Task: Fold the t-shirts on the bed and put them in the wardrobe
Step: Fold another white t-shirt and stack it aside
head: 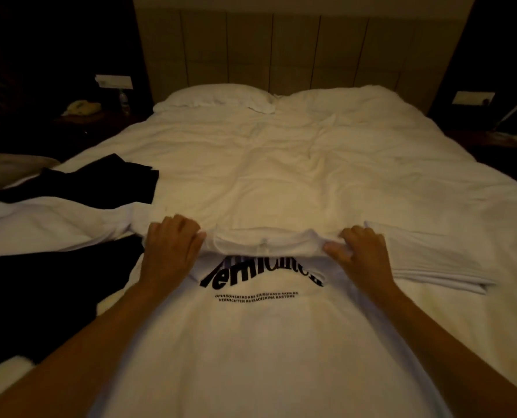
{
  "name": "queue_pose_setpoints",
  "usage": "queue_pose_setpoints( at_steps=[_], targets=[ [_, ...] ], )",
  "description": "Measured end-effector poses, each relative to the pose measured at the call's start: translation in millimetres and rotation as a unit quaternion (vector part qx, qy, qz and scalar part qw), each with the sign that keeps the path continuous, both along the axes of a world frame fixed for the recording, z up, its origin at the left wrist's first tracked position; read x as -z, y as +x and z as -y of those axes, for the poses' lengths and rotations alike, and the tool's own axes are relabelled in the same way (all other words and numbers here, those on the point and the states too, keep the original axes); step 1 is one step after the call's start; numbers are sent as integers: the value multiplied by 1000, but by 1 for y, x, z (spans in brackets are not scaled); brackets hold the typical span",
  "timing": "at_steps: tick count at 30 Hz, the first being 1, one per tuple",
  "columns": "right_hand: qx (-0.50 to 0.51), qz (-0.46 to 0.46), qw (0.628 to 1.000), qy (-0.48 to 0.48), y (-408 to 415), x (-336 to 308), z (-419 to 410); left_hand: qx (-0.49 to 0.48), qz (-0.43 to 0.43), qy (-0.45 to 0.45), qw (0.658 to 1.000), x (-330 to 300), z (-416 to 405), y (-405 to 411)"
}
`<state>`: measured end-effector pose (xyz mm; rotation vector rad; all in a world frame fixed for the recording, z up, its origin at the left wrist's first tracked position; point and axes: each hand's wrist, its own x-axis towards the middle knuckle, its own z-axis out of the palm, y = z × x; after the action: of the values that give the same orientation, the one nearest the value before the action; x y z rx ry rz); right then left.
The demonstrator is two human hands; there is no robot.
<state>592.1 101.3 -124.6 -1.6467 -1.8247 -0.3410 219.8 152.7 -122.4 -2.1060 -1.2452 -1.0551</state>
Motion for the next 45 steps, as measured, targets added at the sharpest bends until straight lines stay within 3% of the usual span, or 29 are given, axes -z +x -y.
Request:
queue_pose_setpoints(
  at_steps=[5, 11, 16, 21, 24, 31, 33, 39, 43, 45],
  targets=[
    [-68, 47, 987, -134, 5, 26, 61, 78, -25, -139, 987, 42, 56, -22],
    [-87, -54, 978, -181, -19, 7, 74, 103, -67, -312, 942, 29, 62, -13],
    [-64, -3, 973, -220, -34, 7, 80, 97, -31, -279, 955, 36, 69, -15],
    [-15, -43, 982, -184, -37, 3, 61, 99, 18, -235, 967, 27, 66, -13],
    [5, -70, 987, -141, -42, -6, 24, 53, 86, -260, 960, 9, 31, -1],
    [60, 10, 970, -235, -44, -9, -64, -38, 21, -391, 919, -1, -69, 19],
    [77, 56, 970, -224, -40, 3, -77, -58, 2, -414, 908, 9, -83, 15],
    [88, 115, 973, -178, -23, 28, -90, -56, 11, -384, 921, 30, -93, 4],
    [95, 126, 984, -86, -15, 26, -92, -81, -15, -321, 944, 28, -95, 1],
    [94, 155, 978, -102, -14, 26, -92, -95, -39, -301, 948, 30, -94, 0]
  ],
)
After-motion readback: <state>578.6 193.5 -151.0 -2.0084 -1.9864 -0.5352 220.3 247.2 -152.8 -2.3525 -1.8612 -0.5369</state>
